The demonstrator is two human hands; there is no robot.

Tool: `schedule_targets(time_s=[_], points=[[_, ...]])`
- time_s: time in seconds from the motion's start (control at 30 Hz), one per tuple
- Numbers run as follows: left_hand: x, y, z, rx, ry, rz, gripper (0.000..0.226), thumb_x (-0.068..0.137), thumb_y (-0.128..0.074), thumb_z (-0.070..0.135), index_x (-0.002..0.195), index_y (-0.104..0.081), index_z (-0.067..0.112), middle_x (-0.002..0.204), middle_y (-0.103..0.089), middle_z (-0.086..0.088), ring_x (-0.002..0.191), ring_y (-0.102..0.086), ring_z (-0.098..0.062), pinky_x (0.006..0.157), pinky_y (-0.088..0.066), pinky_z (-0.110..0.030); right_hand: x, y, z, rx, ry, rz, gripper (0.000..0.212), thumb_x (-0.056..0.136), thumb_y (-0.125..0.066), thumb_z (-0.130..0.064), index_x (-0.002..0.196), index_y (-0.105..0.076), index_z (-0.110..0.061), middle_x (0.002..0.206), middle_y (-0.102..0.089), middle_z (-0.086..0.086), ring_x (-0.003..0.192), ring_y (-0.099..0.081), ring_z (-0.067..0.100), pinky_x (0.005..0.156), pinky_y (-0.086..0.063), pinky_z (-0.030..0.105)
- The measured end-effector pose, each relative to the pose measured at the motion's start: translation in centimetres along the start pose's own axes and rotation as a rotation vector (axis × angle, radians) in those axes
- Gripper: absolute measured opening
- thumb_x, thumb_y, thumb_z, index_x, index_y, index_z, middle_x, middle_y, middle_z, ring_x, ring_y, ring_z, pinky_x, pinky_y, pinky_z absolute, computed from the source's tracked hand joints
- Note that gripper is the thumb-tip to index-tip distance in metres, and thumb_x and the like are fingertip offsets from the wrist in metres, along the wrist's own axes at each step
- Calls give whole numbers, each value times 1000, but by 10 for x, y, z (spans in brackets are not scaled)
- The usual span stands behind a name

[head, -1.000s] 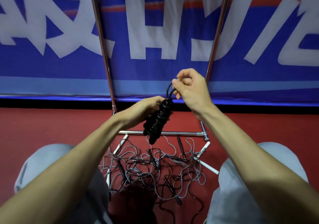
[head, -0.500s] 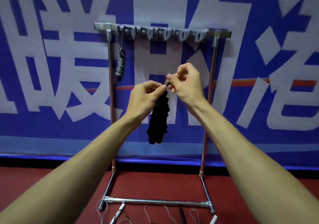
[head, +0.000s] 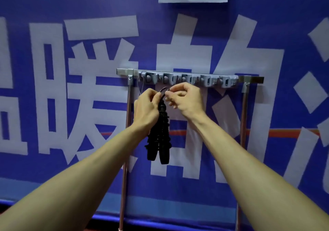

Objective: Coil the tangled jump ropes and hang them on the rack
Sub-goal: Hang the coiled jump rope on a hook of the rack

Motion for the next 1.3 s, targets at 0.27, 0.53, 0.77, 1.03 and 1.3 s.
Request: schedule_targets(time_s=[0.27,0.53,0.77,1.03,1.3], points=[[83,-8,-16,107,-153,31,22,98,-53,24,94,-64,6,82,-63,0,77,-54,-18,62,-30,-21,72,-36,34,167,-6,30,19,86,-68,-17,67,-68,-21,65,-66,0,54,-54,7,54,-40,21],[126,-28,-42,45,-98,-1,20,99,-52,24,95,-63,8,82,-60,2,79,-52,-17,62,-29,-20,126,-58,61,44,-37,69,28,85,-63,-20,57,-68,-19,60,-66,-5,55,-52,10,61,-41,31],[170,-60,-85,-269,191,-44,24,79,-51,41,76,-61,19,85,-72,-11,82,-70,-35,78,-56,-54,163,-71,81,69,-225,141,33,80,-63,-13,47,-60,-14,50,-59,0,42,-46,9,39,-33,19],[186,-77,-115,-282,287,-138,24,69,-58,44,67,-67,22,84,-71,-21,85,-69,-40,79,-54,-61,172,-76,105,20,-301,157,29,78,-62,-14,49,-61,-14,54,-62,1,42,-46,9,42,-32,19],[148,-49,-113,-153,238,-125,23,95,-52,16,113,-66,19,103,-68,-1,94,-65,-20,82,-50,-33,138,-59,103,-184,-165,44,24,86,-62,-26,63,-70,-24,64,-68,-9,69,-60,7,74,-52,30]])
Point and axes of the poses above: each hand's wrist, its own x-axis towards the middle knuckle, its own y-axis out of the back of the hand, z = x × y, the point moved 2 cm from there along x, towards the middle knuckle
